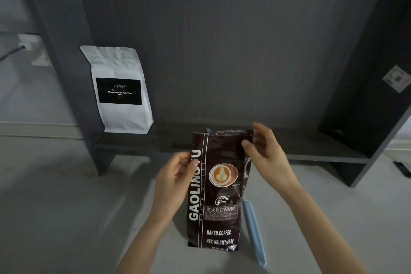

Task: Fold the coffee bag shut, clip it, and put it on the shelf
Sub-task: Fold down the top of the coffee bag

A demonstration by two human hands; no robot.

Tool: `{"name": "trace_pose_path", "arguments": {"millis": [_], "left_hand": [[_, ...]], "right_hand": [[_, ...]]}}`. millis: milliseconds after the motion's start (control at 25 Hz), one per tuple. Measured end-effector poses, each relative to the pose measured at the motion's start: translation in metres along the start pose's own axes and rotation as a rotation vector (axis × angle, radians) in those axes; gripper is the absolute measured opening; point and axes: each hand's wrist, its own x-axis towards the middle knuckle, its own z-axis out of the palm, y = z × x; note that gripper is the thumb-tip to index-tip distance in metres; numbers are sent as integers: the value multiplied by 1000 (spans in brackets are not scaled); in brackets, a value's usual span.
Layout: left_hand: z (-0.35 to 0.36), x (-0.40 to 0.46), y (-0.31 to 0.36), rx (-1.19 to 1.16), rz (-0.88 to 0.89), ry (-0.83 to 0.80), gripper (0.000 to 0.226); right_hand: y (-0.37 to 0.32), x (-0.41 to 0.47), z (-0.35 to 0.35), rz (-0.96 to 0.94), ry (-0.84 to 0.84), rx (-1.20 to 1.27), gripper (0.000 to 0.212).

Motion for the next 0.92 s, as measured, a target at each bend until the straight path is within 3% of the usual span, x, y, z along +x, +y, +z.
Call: {"name": "trace_pose_path", "arguments": {"millis": [80, 160, 480, 920], "left_hand": [[0, -1, 0, -5, 7, -9, 21], [1, -2, 0, -32, 1, -19, 25], [10, -5, 1, -152, -32, -20, 27], [8, -2, -1, -173, -25, -45, 30]], "right_hand": [[9, -11, 9, 56, 7, 64, 64], [17, -21, 18, 116, 25, 110, 71], [30, -31, 22, 115, 159, 151, 22], [35, -36, 19, 102, 126, 323, 16]]}}
